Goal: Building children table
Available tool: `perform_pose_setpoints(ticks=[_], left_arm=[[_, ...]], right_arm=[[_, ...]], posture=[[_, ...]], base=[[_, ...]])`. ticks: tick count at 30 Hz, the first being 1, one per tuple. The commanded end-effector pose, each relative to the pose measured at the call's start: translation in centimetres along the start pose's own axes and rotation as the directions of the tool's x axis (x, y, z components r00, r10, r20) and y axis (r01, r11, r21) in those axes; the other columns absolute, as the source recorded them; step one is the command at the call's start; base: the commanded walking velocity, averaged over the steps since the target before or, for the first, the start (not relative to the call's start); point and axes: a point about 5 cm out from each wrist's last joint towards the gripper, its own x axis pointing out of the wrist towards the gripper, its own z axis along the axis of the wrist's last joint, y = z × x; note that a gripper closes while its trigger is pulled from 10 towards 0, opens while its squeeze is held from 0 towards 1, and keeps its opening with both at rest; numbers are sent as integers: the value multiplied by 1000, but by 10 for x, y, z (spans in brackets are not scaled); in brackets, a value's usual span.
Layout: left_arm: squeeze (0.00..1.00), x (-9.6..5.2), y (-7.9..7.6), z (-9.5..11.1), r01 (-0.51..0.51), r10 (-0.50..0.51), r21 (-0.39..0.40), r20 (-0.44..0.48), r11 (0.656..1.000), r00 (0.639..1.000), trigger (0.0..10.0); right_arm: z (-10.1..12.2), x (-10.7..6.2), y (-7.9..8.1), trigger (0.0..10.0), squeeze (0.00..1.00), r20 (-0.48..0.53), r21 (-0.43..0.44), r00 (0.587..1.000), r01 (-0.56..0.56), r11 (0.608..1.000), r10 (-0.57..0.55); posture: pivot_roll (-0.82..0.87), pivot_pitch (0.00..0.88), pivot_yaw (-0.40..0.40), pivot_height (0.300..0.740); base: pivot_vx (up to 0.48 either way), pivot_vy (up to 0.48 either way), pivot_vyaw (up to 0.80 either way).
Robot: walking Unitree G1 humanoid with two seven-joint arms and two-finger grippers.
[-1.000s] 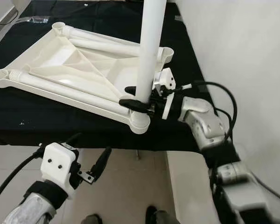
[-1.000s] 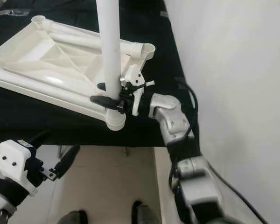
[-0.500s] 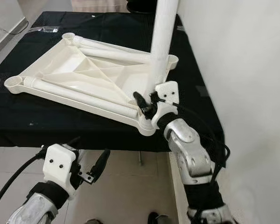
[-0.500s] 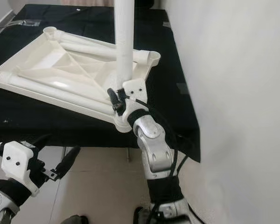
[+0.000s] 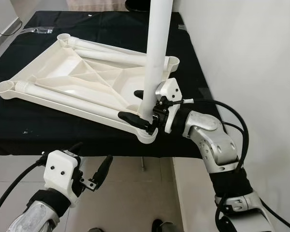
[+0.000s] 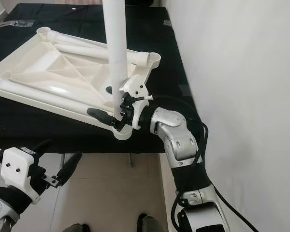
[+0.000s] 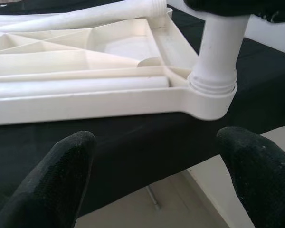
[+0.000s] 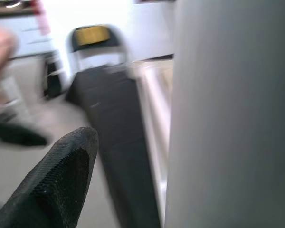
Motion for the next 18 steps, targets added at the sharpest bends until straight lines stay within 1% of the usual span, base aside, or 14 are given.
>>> perform_pose_setpoints(ticks=[1,6,7,8,9,10,13,18], left_arm=[[0,-2,-3,-3,2,-2,-2,-13,1000,1000,10000],[0,-1,-2,-3,0,0,-1,-11,1000,1000,10000],[0,0,-2,-3,0,0,-2,-8,1000,1000,10000],[0,0,-2,-2,1,-1,-2,-5,1000,1000,10000],[0,0,-2,-2,1,-1,-2,-5,1000,1000,10000],[0,0,-3,-2,7,-7,-4,-3,1000,1000,10000],[0,-1,-4,-2,11,-11,-8,-4,1000,1000,10000],[0,-2,-5,-2,12,-12,-9,-9,1000,1000,10000]], right_arm=[[-4,10,6,10000,0,9,28,993,-120,992,120],[-6,10,-1,10000,0,9,64,984,-179,982,179],[-7,10,-2,8157,0,9,76,980,-200,977,200],[-7,9,-4,4784,0,9,80,976,-218,973,218],[-7,9,-4,4784,0,9,80,976,-218,973,218],[-7,8,-6,0,0,9,79,969,-247,966,247],[-6,6,-8,0,0,7,74,962,-274,959,274],[-3,4,-14,0,0,5,48,965,-264,963,264]], posture=[[90,192,-53,740],[98,195,-55,740],[97,199,-56,740],[95,200,-54,740],[95,200,-54,740],[96,203,-52,740],[95,206,-50,740],[91,209,-50,740]], base=[[0,0,0],[0,0,0],[0,0,0],[0,0,0],[0,0,0],[0,0,0],[0,0,0],[0,0,0]])
